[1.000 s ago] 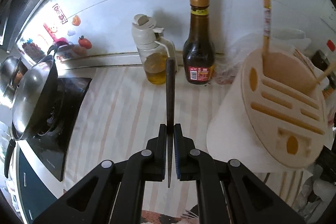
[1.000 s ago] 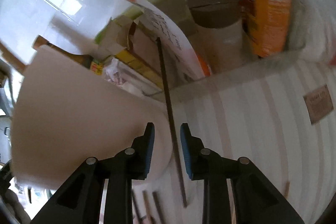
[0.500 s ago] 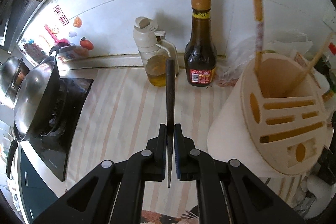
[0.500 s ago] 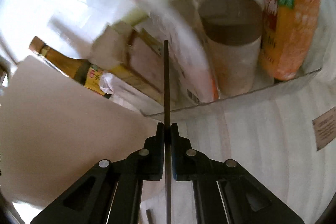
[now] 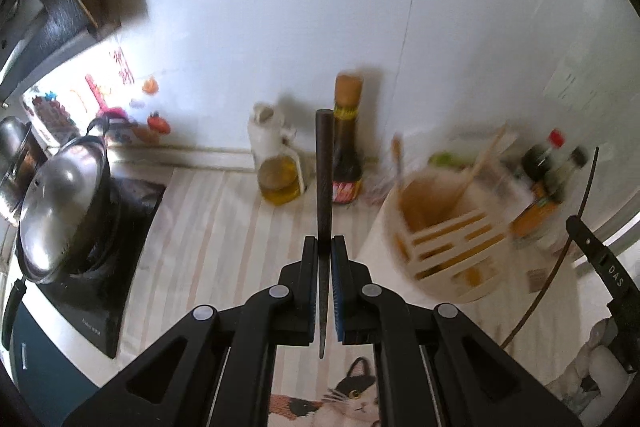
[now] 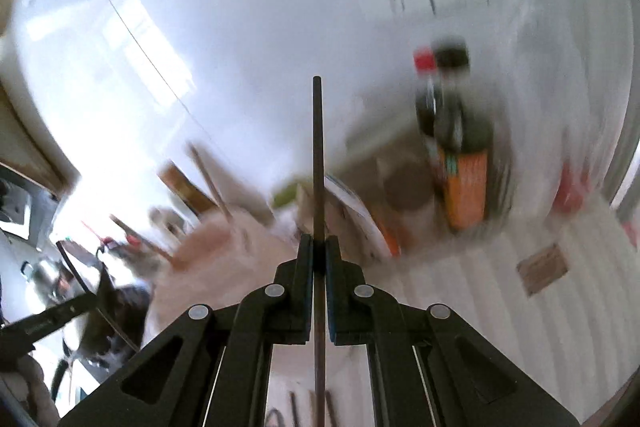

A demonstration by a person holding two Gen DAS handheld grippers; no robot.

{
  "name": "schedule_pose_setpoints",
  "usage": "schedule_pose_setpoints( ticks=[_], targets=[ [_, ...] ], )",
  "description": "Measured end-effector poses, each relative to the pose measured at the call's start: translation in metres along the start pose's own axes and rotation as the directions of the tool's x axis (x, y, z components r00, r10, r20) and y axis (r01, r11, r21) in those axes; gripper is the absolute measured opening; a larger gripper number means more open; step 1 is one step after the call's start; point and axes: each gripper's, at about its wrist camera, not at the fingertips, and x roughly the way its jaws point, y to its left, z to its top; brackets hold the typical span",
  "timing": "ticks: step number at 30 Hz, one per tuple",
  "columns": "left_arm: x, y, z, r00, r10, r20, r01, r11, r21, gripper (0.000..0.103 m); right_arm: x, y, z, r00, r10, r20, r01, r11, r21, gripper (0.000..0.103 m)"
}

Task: Organize utensils
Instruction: 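Carry both dark chopsticks up and drop them into the pink holder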

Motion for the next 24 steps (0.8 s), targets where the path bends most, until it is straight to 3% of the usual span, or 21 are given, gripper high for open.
schedule_pose_setpoints(
  ticks=[6,12,17,24],
  targets=[
    [-0.045,-0.011,0.045,0.99,-0.066,0.124,0.067,0.998,-0.006,0.004,-0.019,0.031,0.061,0.991,0.032,0.13,-0.026,0.998,-0.05,0.005],
    [-0.055,-0.029,0.084,0.978,-0.089,0.19,0.094,0.995,-0.016,0.004,0.012,0.051,0.101,0.983,0.07,0.171,-0.064,0.997,-0.04,0.005],
    [-0.043,-0.046,0.101,0.978,-0.071,0.195,0.072,0.997,0.001,0.004,0.044,0.057,0.108,0.977,0.106,0.183,-0.107,0.994,-0.004,0.005],
    [-0.004,-0.057,0.105,0.987,-0.069,0.145,0.069,0.998,0.0,0.004,0.075,0.065,0.096,0.969,0.145,0.199,-0.138,0.989,-0.049,0.005]
  ],
)
